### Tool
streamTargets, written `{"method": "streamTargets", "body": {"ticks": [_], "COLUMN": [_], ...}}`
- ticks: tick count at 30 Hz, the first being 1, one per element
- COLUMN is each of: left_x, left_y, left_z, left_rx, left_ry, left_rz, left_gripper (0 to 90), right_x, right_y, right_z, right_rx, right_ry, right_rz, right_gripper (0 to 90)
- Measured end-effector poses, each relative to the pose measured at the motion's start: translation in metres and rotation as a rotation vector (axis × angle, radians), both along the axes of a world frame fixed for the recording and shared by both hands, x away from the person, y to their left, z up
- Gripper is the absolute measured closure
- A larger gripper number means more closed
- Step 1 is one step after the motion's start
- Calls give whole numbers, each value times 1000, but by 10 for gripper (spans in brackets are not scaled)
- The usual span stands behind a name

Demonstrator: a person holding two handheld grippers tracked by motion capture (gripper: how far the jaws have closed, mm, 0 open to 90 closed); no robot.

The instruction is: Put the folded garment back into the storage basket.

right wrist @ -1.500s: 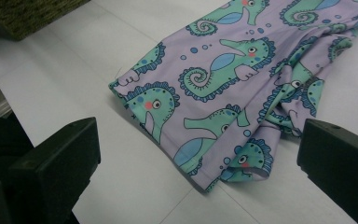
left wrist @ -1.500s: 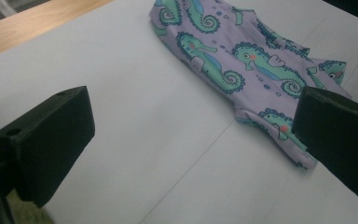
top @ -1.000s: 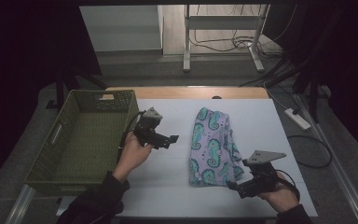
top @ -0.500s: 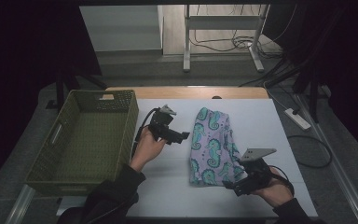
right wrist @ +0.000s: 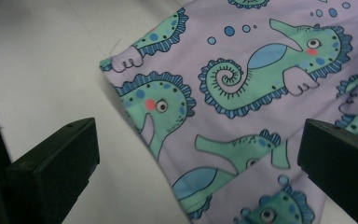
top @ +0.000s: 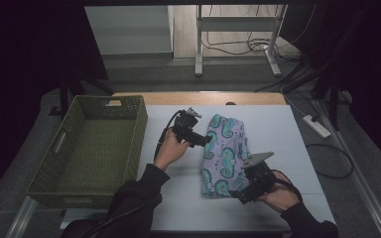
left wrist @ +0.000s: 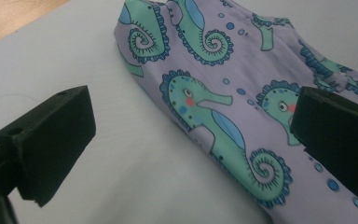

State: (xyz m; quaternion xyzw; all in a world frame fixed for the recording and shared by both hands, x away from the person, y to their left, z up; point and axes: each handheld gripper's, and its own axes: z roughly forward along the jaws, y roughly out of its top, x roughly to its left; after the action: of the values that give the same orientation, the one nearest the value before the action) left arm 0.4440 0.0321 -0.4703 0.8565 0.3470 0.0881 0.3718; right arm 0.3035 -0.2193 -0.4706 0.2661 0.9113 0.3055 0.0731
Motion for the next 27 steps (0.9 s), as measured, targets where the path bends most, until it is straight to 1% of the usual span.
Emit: {"method": "streamTargets", "body": {"ticks": [4,7,9,11,13,15,20,21,23,25,27], "left_x": [9,15,20,24,28,32,42,43,46,49,51], "left_y": [-9,-15,-18,-21,-24,-28,-37,-39,-43,-45,-46], "left_z": [-4,-8,-12,-17,-23,-29,-43,-46,-52,-56,-60], "left_rx": [11,29,29,36,39,47,60,69,93,98,107], "left_ry": [-3,-8,-5,-1,4,5,21,24,26,33,39], "left_rz": [-6,-6,-4,-3,-2,-1,-1,-2,-1,6,18], "left_gripper": [4,4,5,5,6,6,6,6,7,6,3], "right_x": [9,16,21,24,27,30,33,32,32,31,28], "right_y": [7,13,16,19,22,24,28,29,29,28,29], "right_z": [-7,-12,-16,-20,-23,-28,-38,-39,-39,-40,-42], "right_rx": [-32,-39,-50,-58,-80,-89,-124,-133,-134,-142,-161], "right_ry": [4,6,10,18,27,46,75,68,71,68,50], "right_rz": [37,61,75,84,100,116,149,152,154,165,178], "right_gripper": [0,0,0,0,0,0,0,0,0,0,0]}}
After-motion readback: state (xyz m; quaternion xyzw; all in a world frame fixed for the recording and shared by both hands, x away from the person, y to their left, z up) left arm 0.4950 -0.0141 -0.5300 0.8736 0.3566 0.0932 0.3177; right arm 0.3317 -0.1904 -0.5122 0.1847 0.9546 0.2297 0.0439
